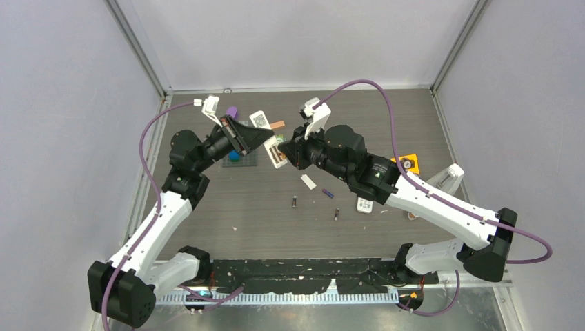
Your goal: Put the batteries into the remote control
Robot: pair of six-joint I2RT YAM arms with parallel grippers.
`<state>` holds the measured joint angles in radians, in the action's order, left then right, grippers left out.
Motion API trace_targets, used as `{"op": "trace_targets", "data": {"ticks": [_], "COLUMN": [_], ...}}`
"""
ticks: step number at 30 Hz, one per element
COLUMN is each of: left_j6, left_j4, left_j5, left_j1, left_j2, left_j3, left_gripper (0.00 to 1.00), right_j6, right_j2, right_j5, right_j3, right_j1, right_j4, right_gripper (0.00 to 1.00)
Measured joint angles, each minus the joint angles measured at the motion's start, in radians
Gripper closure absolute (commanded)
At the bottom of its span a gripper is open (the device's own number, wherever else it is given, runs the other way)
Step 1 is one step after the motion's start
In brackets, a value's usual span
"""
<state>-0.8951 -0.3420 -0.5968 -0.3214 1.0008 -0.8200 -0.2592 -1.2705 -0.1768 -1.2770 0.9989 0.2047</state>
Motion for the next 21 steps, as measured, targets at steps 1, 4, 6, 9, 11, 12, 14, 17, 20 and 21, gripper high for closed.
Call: {"op": "trace_targets", "data": {"ticks": [1,4,6,9,11,12,14,17,20,21], "left_j6": [-0.027,-0.093,-0.132,-0.196,-0.230,-0.246,-0.277,-0.308,-0.328,-0.333], "left_j4": [-0.021,-0.068,-0.098,-0.147,-0.178,-0.190,-0.209,-0.223,-0.230,-0.233], "left_j5": [-0.001,-0.003,-0.003,-0.003,-0.007,-0.008,-0.012,-0.016,-0.022,-0.023], "left_j1": [0.000,0.000,0.000,0.000,0.000,0.000,0.001,0.002,0.001,0.001], "left_j2": [0.009,0.023,0.029,0.039,0.050,0.056,0.069,0.079,0.080,0.079], "left_j3": [0.000,0.001,0.004,0.011,0.012,0.013,0.015,0.019,0.021,0.021], "left_gripper": [1.00,1.00,1.00,1.00,1.00,1.00,1.00,1.00,1.00,1.00], "right_j6": [-0.005,-0.016,-0.021,-0.025,-0.024,-0.024,-0.017,0.003,0.029,0.037], "right_j2": [0.002,0.007,0.009,0.009,0.009,0.009,0.009,0.009,0.008,0.006], "right_j5": [0.010,0.035,0.048,0.068,0.074,0.074,0.074,0.072,0.070,0.071], "right_j3": [-0.008,-0.024,-0.028,-0.029,-0.029,-0.029,-0.029,-0.029,-0.029,-0.029], "right_j1": [0.000,0.000,0.000,0.000,0.000,0.000,0.000,-0.001,-0.001,-0.001], "right_j4": [-0.008,-0.027,-0.036,-0.041,-0.041,-0.043,-0.050,-0.051,-0.052,-0.052], "right_gripper": [0.92,0.91,0.91,0.91,0.90,0.90,0.90,0.89,0.88,0.88]}}
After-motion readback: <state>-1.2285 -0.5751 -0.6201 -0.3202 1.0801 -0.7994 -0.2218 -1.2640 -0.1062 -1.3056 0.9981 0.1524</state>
